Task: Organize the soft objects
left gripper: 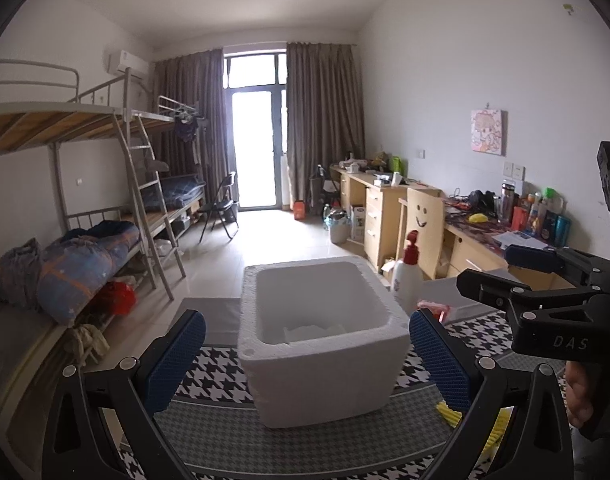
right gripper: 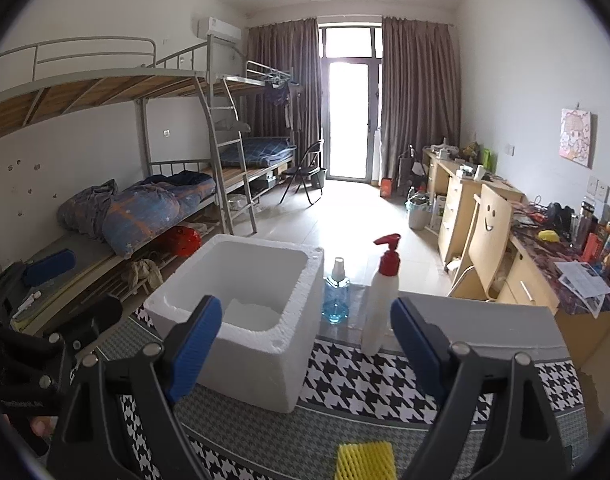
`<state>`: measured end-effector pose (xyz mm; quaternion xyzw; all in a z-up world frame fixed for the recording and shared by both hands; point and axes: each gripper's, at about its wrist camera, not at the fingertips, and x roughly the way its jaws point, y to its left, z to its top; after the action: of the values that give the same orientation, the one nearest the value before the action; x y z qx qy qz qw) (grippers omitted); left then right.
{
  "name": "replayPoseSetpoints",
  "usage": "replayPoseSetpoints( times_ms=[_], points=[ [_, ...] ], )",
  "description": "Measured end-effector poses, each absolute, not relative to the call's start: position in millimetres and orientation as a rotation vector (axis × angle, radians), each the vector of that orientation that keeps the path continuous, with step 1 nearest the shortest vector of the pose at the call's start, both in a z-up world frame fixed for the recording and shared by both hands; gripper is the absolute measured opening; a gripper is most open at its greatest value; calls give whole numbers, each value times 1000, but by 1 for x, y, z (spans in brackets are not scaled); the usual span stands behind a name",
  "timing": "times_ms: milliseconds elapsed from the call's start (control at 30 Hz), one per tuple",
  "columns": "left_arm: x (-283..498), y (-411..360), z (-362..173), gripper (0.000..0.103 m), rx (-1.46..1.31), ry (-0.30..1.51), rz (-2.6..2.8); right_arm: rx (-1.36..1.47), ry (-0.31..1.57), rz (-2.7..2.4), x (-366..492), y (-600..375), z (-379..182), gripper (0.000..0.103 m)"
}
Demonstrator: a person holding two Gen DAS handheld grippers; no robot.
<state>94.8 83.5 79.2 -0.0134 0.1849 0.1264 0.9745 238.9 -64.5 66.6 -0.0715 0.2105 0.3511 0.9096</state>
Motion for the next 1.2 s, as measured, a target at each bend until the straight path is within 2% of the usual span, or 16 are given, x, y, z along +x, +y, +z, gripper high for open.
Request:
replayPoseSetpoints(
  times_ms=[1200],
  points=[
    [76,35,48,102,-49,372,47,-110,403,609,207,-128,46,89]
  ],
)
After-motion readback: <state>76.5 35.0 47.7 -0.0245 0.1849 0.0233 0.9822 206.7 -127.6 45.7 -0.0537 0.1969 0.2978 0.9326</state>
